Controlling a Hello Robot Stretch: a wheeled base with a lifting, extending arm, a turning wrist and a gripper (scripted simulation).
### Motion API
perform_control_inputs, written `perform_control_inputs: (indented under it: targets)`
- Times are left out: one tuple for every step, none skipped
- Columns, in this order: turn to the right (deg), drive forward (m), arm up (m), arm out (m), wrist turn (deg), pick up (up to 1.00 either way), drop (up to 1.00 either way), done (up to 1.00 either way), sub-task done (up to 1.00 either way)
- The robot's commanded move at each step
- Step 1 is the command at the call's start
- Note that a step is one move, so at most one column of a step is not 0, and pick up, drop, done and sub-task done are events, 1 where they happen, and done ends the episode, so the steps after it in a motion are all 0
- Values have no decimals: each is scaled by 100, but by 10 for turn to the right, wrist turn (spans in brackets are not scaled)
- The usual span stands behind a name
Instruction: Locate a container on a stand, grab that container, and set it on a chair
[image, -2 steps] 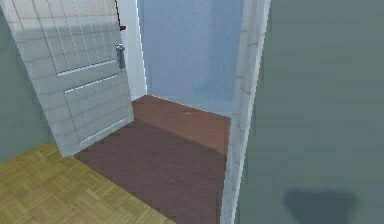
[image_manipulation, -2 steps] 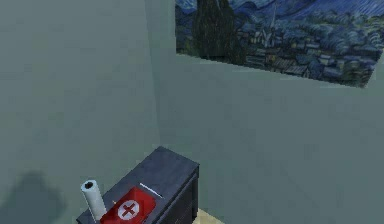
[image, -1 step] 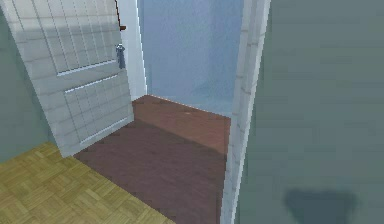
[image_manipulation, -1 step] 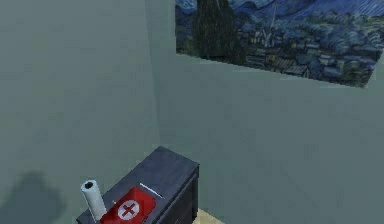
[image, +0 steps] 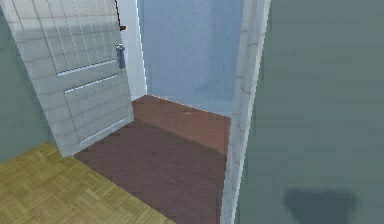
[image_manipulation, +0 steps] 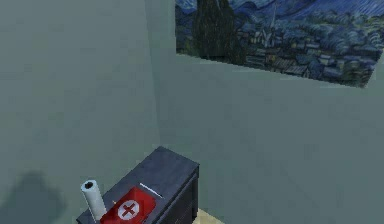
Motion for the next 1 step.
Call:
perform_control_inputs:
  targets:
    - [0, 0, 10, 0, 0, 0, 0, 0, 0]
